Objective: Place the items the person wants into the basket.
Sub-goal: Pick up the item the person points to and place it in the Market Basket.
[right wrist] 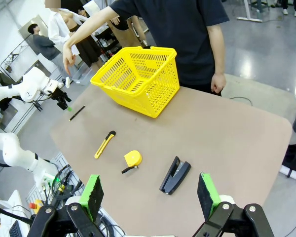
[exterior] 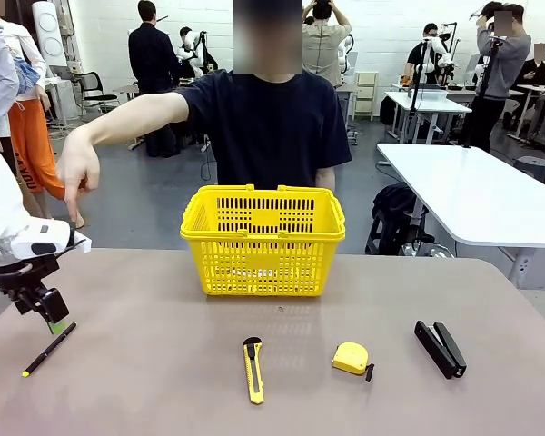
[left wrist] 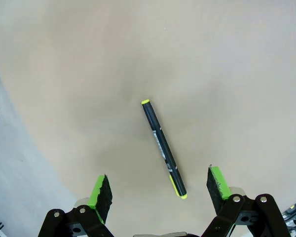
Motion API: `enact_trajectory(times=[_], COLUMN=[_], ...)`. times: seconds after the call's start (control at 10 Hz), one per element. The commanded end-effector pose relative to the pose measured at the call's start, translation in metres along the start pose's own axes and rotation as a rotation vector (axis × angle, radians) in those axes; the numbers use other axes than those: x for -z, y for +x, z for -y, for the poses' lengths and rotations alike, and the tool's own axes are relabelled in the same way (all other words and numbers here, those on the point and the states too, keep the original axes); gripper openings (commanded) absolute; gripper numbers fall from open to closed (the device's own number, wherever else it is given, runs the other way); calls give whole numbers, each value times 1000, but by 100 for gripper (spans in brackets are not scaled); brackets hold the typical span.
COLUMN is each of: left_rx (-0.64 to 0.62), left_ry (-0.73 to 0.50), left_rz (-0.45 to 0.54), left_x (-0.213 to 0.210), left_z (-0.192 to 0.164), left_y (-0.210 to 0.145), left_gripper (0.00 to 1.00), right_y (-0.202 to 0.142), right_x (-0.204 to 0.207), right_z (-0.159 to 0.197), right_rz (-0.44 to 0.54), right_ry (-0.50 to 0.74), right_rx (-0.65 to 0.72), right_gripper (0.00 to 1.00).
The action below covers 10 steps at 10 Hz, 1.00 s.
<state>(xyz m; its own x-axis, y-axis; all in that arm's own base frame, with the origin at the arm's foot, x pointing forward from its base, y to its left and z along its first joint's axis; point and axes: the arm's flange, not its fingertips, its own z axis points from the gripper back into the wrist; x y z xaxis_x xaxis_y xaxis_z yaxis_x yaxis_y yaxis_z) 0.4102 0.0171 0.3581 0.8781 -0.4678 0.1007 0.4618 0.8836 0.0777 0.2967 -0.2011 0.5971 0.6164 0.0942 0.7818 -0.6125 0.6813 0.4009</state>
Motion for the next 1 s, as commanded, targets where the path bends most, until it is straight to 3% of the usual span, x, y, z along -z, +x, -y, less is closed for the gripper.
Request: enact_trajectory(times=[0.0, 0.4, 0.9], left_rx=[26, 36, 29], left_ry=[2, -1, 10], left_rz=[5, -37, 5], left_x=[34, 52, 61], left_z=[20, 20, 23], left_y=[-29, -20, -16], left_gripper=[100, 100, 100], right_y=[1, 1, 1], right_x=[0, 0, 0], right_z=[1, 1, 1], right_rz=[20, 20, 20], right_ry=[16, 16, 16], right_rx=[-17, -17, -17], right_gripper=[100, 100, 100])
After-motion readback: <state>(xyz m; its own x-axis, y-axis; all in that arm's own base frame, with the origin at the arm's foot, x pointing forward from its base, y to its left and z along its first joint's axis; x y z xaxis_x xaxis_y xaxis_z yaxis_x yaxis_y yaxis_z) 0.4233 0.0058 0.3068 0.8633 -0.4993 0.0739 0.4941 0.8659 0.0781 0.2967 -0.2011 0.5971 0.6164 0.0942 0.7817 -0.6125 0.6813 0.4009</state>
